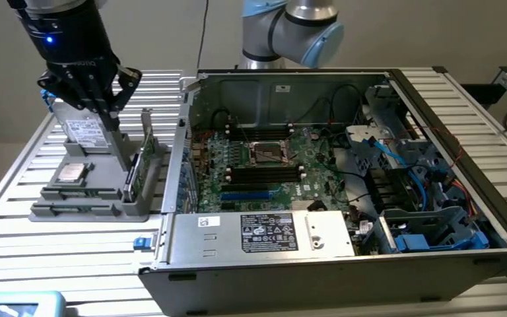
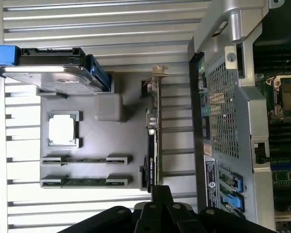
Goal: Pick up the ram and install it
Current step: 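Reach for the ram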
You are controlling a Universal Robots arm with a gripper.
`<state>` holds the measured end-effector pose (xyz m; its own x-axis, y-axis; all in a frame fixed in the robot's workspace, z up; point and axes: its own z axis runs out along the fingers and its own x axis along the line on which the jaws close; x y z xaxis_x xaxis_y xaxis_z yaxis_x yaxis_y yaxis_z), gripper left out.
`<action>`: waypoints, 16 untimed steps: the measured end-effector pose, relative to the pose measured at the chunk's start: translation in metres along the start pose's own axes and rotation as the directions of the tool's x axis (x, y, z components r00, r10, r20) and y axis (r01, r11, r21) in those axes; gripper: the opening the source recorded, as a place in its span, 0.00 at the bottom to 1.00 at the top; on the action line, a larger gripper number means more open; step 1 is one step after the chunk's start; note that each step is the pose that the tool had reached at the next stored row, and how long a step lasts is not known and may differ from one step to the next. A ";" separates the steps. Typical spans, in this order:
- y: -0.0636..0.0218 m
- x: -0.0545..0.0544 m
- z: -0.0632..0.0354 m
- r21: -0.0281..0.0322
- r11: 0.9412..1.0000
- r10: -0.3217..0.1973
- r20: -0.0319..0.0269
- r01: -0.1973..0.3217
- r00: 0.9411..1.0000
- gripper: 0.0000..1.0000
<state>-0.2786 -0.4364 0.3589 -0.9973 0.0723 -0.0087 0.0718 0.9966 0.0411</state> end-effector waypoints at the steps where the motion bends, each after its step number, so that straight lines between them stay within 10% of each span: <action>1: -0.0007 0.003 0.0007 0.001 1.000 0.000 0.000 0.000 1.000 0.11; 16: -0.0081 0.038 0.0066 0.033 0.999 -0.001 0.002 0.001 1.000 0.11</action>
<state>-0.3174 -0.4414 0.3516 -0.9974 0.0717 -0.0110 0.0716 0.9974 0.0076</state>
